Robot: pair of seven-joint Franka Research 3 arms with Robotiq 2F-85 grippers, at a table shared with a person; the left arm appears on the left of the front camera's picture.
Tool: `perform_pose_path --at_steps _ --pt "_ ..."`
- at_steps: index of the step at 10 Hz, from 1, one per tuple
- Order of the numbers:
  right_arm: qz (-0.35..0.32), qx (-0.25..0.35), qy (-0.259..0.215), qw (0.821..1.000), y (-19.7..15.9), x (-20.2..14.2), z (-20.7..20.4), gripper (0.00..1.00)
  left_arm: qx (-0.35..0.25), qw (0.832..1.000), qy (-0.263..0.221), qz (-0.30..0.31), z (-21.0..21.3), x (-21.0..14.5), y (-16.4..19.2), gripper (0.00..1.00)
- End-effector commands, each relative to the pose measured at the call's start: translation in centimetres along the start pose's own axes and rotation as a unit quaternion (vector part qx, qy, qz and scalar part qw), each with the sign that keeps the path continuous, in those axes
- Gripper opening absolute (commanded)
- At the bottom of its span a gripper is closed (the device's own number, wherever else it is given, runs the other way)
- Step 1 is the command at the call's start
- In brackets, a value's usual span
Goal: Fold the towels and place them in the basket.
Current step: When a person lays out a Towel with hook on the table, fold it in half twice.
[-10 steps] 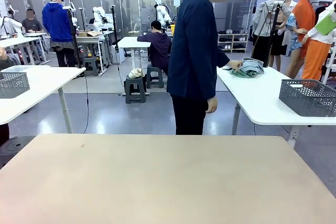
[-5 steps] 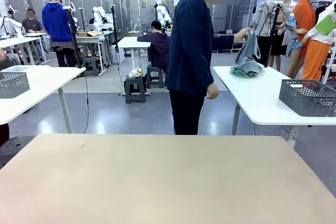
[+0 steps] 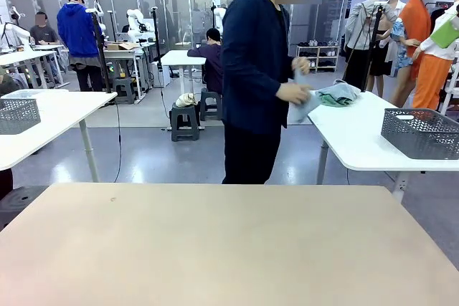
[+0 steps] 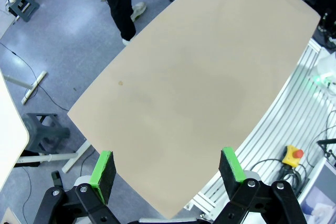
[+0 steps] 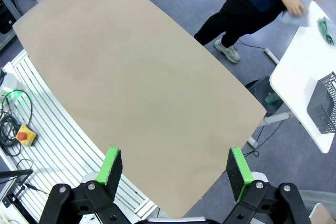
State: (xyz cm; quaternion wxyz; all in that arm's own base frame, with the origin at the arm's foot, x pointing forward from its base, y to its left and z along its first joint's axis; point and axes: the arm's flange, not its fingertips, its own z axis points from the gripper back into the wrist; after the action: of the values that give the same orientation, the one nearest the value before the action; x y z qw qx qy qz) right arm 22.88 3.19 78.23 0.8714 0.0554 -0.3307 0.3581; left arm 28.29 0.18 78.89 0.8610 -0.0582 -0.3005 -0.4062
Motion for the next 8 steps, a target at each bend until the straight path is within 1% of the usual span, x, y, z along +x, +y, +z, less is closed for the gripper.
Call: perform_pose_path --at_steps 1,8 --pt "0.0 0.001 -0.003 1.0 -0.13 -0.01 -0.17 1.0 -0.001 1.0 -0.001 -0.001 0.05 0.01 -0.06 1.0" --pt "0.0 0.001 -0.003 1.0 -0.13 -0.01 -0.17 1.0 -0.001 1.0 -0.001 -0.001 0.05 0.01 -0.06 1.0"
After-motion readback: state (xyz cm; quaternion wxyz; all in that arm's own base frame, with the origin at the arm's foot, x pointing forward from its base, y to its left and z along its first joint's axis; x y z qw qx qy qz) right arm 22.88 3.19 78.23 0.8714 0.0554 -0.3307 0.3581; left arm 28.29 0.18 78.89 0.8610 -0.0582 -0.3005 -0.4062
